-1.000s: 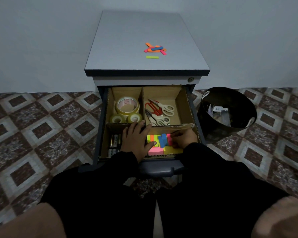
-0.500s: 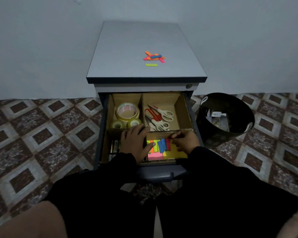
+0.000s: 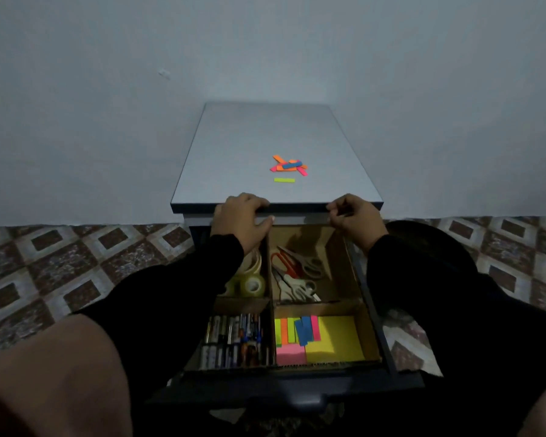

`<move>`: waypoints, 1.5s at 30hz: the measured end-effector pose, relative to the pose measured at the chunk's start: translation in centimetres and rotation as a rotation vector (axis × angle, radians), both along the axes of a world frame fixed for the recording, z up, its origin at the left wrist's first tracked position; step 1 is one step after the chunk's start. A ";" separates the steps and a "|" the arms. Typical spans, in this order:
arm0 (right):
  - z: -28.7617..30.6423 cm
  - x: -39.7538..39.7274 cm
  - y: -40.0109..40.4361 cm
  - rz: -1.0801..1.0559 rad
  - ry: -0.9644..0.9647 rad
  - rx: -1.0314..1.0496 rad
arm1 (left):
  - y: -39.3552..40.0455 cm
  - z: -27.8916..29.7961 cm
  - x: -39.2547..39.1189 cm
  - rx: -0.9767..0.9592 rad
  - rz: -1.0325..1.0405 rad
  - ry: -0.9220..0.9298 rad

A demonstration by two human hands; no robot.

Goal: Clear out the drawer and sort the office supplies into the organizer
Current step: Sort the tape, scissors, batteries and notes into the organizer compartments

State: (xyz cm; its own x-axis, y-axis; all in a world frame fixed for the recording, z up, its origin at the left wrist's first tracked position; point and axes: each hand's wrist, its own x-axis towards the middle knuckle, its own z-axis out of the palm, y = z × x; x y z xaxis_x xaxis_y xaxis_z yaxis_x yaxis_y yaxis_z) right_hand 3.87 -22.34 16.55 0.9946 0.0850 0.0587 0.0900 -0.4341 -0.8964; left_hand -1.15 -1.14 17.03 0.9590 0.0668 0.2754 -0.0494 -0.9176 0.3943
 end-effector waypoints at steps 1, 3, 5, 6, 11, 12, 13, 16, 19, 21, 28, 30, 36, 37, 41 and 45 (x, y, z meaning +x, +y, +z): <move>0.6 0.7 0.2 0.003 -0.016 -0.014 | 0.2 0.4 0.7 0.017 0.013 -0.003; 1.7 2.6 0.7 0.015 -0.055 -0.064 | 0.6 1.4 2.7 0.059 0.039 0.004; 2.5 4.4 1.4 0.023 -0.090 -0.144 | 1.0 2.3 4.8 0.083 0.055 0.034; 2.8 5.3 1.7 0.031 -0.105 -0.178 | 1.2 2.5 5.8 0.084 0.065 0.050; 3.3 9.9 3.9 0.113 -0.163 -0.308 | 1.9 3.7 10.4 0.042 0.074 0.130; 3.3 10.8 4.3 0.125 -0.185 -0.347 | 1.8 3.8 11.2 0.040 0.070 0.146; 3.4 11.6 4.7 0.135 -0.208 -0.390 | 1.8 3.9 12.0 0.037 0.069 0.159; 3.4 13.5 5.9 0.148 -0.240 -0.508 | 1.3 3.6 14.2 0.019 0.081 0.172; 2.8 14.8 6.8 0.161 -0.258 -0.625 | 0.8 3.1 15.8 0.031 0.089 0.211; 2.3 15.1 7.2 0.164 -0.262 -0.683 | 0.4 2.9 16.4 0.047 0.092 0.239; 2.0 15.2 6.9 0.160 -0.264 -0.625 | 0.2 2.8 17.1 -0.043 0.155 0.235; 1.9 15.0 6.9 0.153 -0.273 -0.595 | 0.3 2.8 17.2 -0.101 0.157 0.239; 2.6 15.2 6.6 0.124 -0.225 -0.432 | 0.6 2.9 17.2 -0.195 0.145 0.239; 2.9 15.3 6.6 0.143 -0.220 -0.442 | 0.6 2.9 17.1 -0.197 0.145 0.238; 3.7 15.5 7.0 0.152 -0.206 -0.383 | 0.7 2.6 17.0 -0.219 0.138 0.226; 4.1 15.9 7.5 0.149 0.009 -0.283 | 0.7 2.4 16.6 -0.240 0.133 0.205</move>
